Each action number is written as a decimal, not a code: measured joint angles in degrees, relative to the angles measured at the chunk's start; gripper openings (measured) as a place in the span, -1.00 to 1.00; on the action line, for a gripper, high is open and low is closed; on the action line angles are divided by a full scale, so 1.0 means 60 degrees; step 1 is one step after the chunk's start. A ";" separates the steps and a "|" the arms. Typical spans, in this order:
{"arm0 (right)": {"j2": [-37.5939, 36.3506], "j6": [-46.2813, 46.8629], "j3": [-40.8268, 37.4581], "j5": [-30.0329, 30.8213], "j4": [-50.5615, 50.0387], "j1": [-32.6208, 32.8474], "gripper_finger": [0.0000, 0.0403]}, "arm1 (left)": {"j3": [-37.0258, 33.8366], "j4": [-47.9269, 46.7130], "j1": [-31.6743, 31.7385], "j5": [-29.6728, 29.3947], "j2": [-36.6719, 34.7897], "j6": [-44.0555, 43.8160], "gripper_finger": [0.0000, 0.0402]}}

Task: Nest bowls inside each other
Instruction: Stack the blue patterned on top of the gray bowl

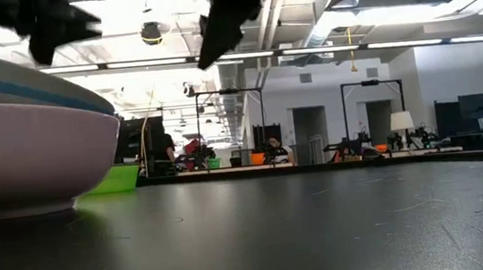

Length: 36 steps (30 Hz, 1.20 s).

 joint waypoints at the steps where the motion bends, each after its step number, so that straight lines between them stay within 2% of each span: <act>1: -0.0023 -0.0062 0.0003 0.0003 0.0012 0.0091 -0.12 | 0.0434 -0.0353 -0.0080 0.0230 0.0381 -0.0010 -0.38; 6: -0.0074 -0.0099 0.0004 0.0220 -0.0291 0.0378 -0.12 | 0.2391 -0.1799 -0.0798 0.1356 0.2543 -0.0177 -0.38; 10: -0.0151 -0.0092 0.0004 0.0251 -0.0627 0.0471 -0.12 | 0.3587 -0.2680 -0.1818 0.2260 0.4348 -0.0516 -0.38; 17: -0.0167 0.0576 0.0004 0.0267 -0.0562 0.0545 -0.12 | 0.5654 -0.3893 -0.4163 0.2142 0.6730 -0.0508 -0.38; 22: -0.0165 0.1036 -0.0199 0.0985 -0.0585 0.1051 -0.12 | 0.5995 -0.4460 -0.5548 0.1464 0.7656 -0.2121 -0.38; 24: -0.0156 0.1330 -0.0322 0.1439 -0.0539 0.1307 -0.12 | 0.5995 -0.4665 -0.5898 0.1520 0.8026 -0.2836 -0.38; 32: -0.0149 0.2640 -0.0681 0.2706 -0.0035 0.2098 -0.12 | 0.5991 -0.4662 -0.6824 0.2506 0.9230 -0.3322 -0.38; 36: -0.0152 0.2928 -0.0674 0.3054 0.0379 0.2447 -0.12 | 0.5991 -0.4778 -0.6975 0.3398 0.9833 -0.3450 -0.38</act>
